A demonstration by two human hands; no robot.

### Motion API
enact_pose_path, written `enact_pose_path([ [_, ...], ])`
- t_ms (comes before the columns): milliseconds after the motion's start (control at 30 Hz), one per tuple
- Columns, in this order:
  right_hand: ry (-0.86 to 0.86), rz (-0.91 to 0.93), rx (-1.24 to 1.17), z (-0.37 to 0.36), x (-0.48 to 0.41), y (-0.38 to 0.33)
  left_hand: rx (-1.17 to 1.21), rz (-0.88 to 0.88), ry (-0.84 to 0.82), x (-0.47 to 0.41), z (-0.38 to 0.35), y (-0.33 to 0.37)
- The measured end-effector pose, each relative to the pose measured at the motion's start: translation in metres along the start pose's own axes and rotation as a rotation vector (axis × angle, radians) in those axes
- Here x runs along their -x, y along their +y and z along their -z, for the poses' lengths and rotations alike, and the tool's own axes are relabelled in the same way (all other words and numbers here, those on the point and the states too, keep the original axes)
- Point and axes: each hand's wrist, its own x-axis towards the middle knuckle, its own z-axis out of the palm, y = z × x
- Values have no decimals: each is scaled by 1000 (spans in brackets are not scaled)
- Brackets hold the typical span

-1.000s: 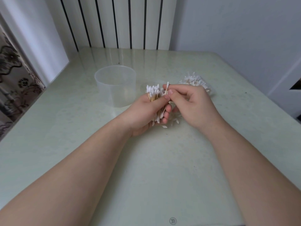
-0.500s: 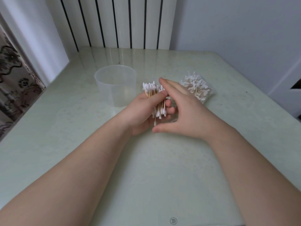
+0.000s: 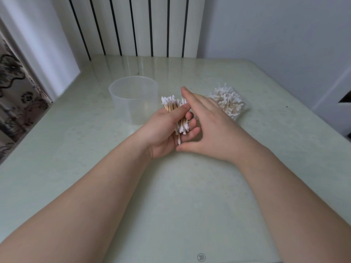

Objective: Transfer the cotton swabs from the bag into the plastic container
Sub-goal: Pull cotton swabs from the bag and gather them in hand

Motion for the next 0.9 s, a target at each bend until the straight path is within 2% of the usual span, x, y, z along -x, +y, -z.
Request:
enact_pose_path([
  [233,149,-20,-168,-4,0,5,-97,10,-64,3,-1,1],
  [433,44,-81,-218,0,1,3,-116,-26,-76,5,0,1],
  [667,152,-81,-253,2,0,4,-195,-2,-124,5,2,3],
  [733,136,-91,-294,2,1,3,-153,-23,-79,5,0,5],
  [833,106,-105,-340,5,3,6,-105,-73,114,-1,4,7],
  [900,94,-76,-214,8,3,11,-93,-110,220,-6,9,8],
])
